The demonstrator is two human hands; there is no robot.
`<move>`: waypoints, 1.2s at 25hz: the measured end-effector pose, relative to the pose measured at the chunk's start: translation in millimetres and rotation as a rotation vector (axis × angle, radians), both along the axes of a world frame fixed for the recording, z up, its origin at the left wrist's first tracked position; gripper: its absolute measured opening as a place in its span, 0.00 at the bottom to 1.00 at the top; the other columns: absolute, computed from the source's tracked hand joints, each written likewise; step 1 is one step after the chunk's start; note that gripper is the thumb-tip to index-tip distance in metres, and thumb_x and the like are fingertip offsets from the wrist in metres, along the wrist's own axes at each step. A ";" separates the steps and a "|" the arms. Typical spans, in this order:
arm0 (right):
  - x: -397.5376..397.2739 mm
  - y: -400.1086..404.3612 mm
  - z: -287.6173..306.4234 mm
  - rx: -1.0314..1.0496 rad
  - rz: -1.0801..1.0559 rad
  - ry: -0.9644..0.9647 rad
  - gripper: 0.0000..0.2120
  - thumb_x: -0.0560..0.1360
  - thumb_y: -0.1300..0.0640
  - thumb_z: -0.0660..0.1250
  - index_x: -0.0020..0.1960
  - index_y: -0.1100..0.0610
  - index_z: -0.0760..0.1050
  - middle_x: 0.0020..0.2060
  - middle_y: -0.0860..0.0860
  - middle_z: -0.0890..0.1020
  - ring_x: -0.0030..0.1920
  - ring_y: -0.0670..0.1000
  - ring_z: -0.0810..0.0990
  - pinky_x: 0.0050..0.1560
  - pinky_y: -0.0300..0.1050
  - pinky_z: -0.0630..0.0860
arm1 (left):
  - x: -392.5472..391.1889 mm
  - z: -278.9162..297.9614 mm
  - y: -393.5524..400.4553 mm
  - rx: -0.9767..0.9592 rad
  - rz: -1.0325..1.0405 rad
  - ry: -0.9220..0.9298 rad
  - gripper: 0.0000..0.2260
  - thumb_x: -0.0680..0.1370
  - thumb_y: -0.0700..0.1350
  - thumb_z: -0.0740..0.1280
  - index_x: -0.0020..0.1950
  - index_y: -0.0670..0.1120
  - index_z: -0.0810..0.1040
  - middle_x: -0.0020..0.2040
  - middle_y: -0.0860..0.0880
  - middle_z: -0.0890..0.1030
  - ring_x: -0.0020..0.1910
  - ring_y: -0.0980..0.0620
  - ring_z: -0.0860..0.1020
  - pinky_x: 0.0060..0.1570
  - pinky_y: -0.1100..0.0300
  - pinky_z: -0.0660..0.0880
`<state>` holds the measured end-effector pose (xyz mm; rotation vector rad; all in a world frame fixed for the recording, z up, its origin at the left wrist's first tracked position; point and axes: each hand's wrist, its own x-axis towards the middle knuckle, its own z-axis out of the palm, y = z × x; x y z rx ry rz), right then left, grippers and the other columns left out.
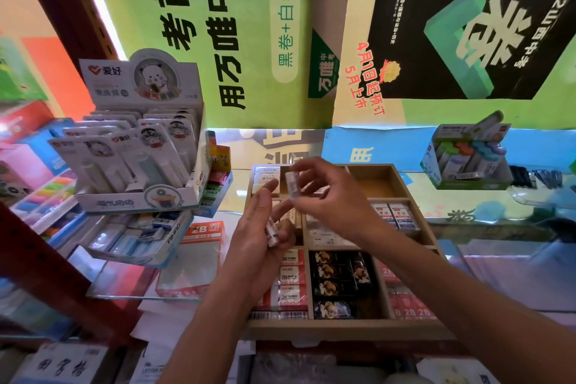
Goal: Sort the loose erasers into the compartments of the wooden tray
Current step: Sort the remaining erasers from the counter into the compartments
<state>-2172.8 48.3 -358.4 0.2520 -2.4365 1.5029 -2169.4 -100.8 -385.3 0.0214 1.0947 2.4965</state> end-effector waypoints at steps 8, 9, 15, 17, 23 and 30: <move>-60.6 65.1 -16.7 0.304 -0.238 -0.149 0.24 0.77 0.66 0.67 0.67 0.45 0.75 0.56 0.49 0.78 0.49 0.49 0.79 0.40 0.36 0.75 | -0.6 2.7 -0.5 0.001 0.044 -0.048 0.16 0.82 0.50 0.61 0.67 0.46 0.73 0.55 0.41 0.83 0.25 0.57 0.66 0.24 0.67 0.67; -64.7 66.4 -20.8 0.345 -0.231 -0.144 0.24 0.77 0.66 0.67 0.68 0.47 0.74 0.57 0.49 0.78 0.50 0.48 0.78 0.40 0.33 0.74 | -0.6 2.3 -0.6 0.001 0.042 -0.045 0.16 0.82 0.50 0.61 0.67 0.46 0.73 0.54 0.41 0.83 0.25 0.57 0.66 0.24 0.66 0.67; -78.6 61.5 -32.5 0.384 -0.263 -0.095 0.18 0.75 0.66 0.69 0.62 0.53 0.74 0.57 0.50 0.81 0.49 0.47 0.78 0.38 0.30 0.71 | -0.5 2.7 0.0 -0.014 0.044 -0.042 0.16 0.82 0.51 0.60 0.67 0.46 0.73 0.52 0.41 0.83 0.25 0.57 0.66 0.24 0.66 0.66; -79.6 61.3 -32.7 0.377 -0.261 -0.104 0.18 0.75 0.67 0.70 0.61 0.53 0.75 0.57 0.49 0.81 0.49 0.47 0.79 0.37 0.30 0.71 | -0.9 2.3 0.2 -0.013 0.047 -0.047 0.15 0.83 0.51 0.60 0.67 0.46 0.73 0.52 0.41 0.83 0.24 0.57 0.66 0.24 0.66 0.66; -89.0 52.7 -34.8 0.428 -0.272 -0.105 0.08 0.75 0.63 0.70 0.52 0.53 0.80 0.53 0.51 0.82 0.49 0.50 0.80 0.42 0.37 0.71 | -2.0 0.3 -0.1 -0.029 0.052 -0.024 0.15 0.83 0.50 0.59 0.67 0.46 0.72 0.51 0.42 0.83 0.24 0.58 0.66 0.24 0.66 0.66; -95.9 43.6 -39.8 0.619 -0.309 -0.018 0.07 0.76 0.57 0.71 0.54 0.54 0.82 0.54 0.53 0.76 0.55 0.53 0.77 0.53 0.44 0.72 | -2.1 0.4 0.9 -0.030 0.059 -0.044 0.16 0.83 0.51 0.59 0.67 0.46 0.73 0.50 0.42 0.83 0.26 0.57 0.70 0.25 0.66 0.69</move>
